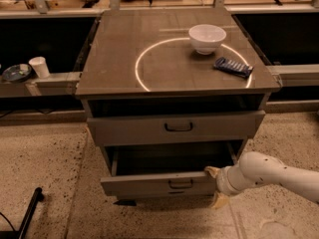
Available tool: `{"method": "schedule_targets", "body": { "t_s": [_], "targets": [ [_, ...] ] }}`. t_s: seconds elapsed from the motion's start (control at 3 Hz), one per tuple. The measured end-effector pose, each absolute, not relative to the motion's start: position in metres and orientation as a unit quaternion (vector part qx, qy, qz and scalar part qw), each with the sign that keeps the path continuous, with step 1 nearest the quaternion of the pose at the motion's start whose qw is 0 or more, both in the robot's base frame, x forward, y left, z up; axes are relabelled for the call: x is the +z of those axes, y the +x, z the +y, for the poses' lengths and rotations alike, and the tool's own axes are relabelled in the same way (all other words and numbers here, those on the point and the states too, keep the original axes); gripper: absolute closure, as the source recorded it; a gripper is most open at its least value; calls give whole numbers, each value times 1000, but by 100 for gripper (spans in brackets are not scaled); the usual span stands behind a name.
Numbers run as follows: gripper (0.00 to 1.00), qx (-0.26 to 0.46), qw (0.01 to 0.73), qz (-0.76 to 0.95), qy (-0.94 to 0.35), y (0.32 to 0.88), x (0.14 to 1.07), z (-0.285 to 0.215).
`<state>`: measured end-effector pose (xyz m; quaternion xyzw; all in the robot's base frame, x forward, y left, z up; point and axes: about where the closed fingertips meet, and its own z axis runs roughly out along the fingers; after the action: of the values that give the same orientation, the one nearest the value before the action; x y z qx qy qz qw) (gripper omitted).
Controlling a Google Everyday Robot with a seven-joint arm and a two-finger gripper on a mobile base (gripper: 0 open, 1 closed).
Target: Open middle drawer
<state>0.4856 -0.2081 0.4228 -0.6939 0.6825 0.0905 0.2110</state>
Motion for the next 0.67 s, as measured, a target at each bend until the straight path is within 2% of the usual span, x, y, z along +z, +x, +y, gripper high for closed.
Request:
{"method": "schedule_targets", "body": {
  "t_s": [0.33, 0.67],
  "targets": [
    [37, 100, 181, 691, -693, 464, 430, -222],
    [37, 123, 149, 703, -685, 436, 423, -237]
  ]
}}
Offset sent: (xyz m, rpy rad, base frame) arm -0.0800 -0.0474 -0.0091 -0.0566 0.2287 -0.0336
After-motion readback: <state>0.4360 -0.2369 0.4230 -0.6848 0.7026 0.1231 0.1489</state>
